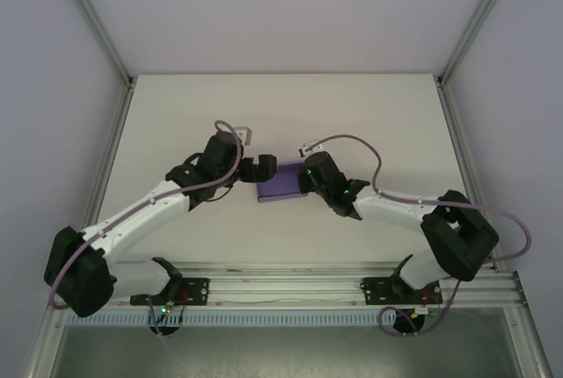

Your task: Assemble paper box

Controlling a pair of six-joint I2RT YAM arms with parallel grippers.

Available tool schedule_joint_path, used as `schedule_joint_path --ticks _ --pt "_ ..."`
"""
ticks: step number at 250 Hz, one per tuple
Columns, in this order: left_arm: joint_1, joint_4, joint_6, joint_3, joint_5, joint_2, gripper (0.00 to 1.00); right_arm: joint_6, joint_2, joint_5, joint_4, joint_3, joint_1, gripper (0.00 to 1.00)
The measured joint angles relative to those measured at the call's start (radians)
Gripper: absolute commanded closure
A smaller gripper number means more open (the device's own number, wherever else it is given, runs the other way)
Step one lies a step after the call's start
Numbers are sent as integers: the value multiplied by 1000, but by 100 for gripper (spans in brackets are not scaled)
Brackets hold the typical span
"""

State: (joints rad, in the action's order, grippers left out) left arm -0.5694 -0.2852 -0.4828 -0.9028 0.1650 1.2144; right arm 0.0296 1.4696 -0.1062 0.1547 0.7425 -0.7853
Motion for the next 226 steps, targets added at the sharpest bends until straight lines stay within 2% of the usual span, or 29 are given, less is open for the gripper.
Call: schedule_joint_path --ticks 30,56,84,112,143,183,226 --pt "25 -45 -33 -37 -42 -27 0 -10 4 -26 -5 2 -15 100" --pt "88 -56 -72 -60 -53 -13 0 -11 16 -56 -2 6 -34 100" --pt "138 -52 -94 -65 -39 67 0 -20 33 -85 11 8 -53 100" --pt "150 -33 -96 -65 20 185 0 -29 50 -104 32 9 -58 100" --pt "164 -20 -101 -66 86 291 8 -48 60 -104 57 4 -58 100" --pt "178 34 -113 -66 151 336 15 -68 61 -103 94 -24 -61 100" --pt "178 94 -121 -51 181 368 23 -80 61 -91 143 -57 -63 90"
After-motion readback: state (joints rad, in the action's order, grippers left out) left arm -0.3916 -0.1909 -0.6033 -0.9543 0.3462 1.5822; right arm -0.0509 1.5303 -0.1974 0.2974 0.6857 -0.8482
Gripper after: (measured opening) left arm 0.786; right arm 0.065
